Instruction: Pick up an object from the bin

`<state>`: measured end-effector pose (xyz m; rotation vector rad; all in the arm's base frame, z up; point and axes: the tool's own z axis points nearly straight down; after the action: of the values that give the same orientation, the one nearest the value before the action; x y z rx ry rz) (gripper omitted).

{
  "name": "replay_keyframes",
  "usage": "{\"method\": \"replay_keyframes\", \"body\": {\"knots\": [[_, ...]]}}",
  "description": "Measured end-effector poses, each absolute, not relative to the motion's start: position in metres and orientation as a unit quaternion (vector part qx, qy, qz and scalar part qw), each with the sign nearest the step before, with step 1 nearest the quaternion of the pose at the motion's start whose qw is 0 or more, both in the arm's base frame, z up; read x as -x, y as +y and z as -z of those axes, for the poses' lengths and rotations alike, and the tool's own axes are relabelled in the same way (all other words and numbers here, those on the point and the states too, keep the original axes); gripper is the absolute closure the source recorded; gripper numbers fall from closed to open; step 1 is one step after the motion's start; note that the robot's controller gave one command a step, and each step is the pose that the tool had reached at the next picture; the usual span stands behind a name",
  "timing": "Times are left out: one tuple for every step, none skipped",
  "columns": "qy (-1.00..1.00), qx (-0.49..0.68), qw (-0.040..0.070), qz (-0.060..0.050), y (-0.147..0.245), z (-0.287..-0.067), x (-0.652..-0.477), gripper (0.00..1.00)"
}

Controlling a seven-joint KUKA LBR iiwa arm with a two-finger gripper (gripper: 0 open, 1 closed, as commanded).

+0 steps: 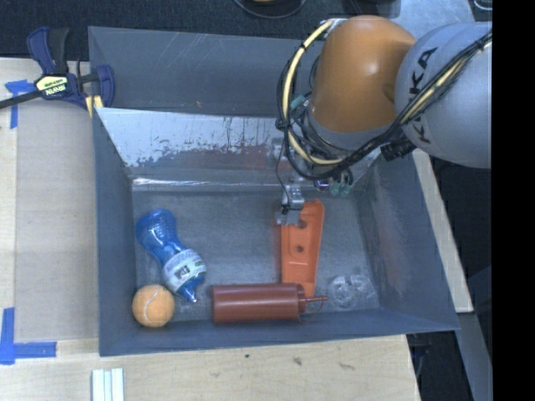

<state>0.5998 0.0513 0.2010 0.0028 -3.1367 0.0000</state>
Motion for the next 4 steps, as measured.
{"method": "replay_keyframes", "body": {"knots": [[-1.000, 0.000, -0.002, 0.000, 0.051, -0.206, -0.601, 0.00], [-1.000, 0.002, 0.004, -0.001, -0.020, -0.150, -0.542, 0.00], [-0.998, -0.064, -0.005, 0.000, -0.022, -0.171, -0.538, 0.00], [-1.000, 0.004, 0.001, -0.001, -0.034, -0.074, -0.572, 0.00]]}}
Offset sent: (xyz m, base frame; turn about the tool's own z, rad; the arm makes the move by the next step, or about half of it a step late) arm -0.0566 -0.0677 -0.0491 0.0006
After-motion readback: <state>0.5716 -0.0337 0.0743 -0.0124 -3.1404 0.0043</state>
